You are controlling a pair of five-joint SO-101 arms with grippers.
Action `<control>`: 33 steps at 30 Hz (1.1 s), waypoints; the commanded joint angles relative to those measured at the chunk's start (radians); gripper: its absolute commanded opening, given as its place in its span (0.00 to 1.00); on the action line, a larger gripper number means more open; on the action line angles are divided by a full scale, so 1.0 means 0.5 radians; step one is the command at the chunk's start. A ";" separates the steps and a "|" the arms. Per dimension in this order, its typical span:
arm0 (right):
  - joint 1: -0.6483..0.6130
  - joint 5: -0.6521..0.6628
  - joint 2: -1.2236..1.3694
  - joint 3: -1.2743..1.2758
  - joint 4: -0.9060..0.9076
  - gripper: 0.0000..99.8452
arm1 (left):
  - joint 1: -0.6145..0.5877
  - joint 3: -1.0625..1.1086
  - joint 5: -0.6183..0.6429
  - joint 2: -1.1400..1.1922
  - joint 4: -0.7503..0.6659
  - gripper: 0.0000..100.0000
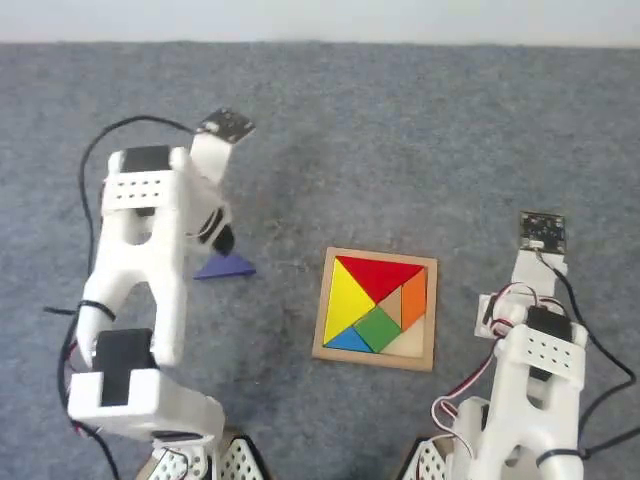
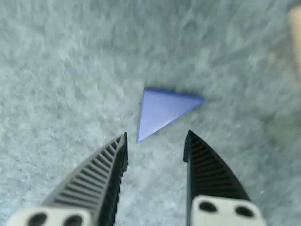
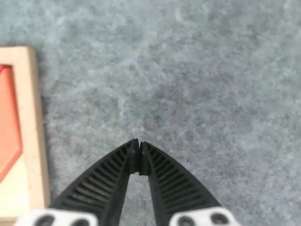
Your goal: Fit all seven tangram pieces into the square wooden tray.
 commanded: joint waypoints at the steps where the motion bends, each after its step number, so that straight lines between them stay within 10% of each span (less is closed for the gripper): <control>1: -0.032 -0.003 0.008 -0.107 0.029 0.01 | -0.037 0.035 -0.160 -0.018 -0.055 0.19; 24: -0.038 0.000 0.005 -0.086 0.023 0.01 | -0.015 -0.333 -0.255 0.911 -0.331 0.18; 33: -0.038 0.000 0.005 -0.086 0.020 0.01 | 0.190 -0.333 0.147 0.571 -0.227 0.01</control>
